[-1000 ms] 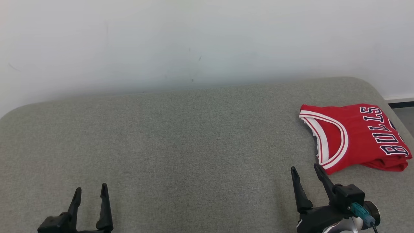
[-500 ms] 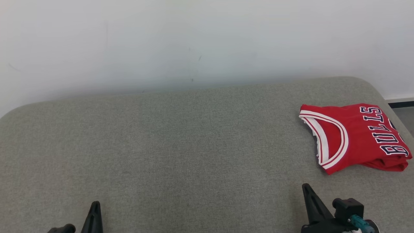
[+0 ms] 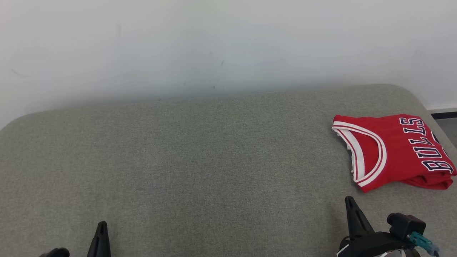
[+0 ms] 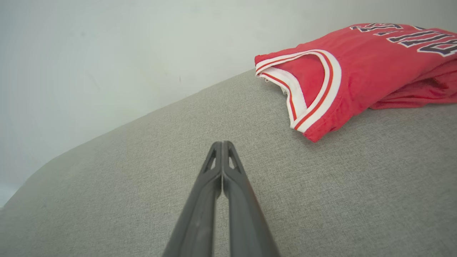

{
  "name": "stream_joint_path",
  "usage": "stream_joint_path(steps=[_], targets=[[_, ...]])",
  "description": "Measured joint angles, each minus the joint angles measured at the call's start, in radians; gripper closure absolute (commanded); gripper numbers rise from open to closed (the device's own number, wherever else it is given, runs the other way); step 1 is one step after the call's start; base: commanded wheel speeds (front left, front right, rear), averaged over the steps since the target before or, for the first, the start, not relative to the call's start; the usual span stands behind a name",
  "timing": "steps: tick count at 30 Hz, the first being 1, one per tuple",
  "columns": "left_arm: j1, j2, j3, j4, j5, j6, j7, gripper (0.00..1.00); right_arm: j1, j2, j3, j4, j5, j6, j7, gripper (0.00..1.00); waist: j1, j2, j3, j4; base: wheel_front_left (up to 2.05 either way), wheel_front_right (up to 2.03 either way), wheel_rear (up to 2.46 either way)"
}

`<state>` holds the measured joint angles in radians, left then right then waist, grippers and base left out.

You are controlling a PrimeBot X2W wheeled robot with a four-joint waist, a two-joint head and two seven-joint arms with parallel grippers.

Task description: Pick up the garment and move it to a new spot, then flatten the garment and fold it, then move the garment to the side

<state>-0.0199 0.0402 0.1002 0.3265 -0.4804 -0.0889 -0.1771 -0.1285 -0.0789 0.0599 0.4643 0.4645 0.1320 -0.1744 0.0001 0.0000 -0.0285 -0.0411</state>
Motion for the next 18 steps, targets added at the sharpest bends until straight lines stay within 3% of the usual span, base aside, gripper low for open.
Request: stream_joint_path(steps=[18], targets=[[-0.019, 0.001, 0.001, -0.021, -0.273, -0.009, 0.068, 1.00, 0.005, 0.007, -0.041, -0.054, 0.281, 0.000, 0.070, 1.00, 0.0000, 0.0000, 0.005, 0.007, 0.00, 0.00, 0.00]])
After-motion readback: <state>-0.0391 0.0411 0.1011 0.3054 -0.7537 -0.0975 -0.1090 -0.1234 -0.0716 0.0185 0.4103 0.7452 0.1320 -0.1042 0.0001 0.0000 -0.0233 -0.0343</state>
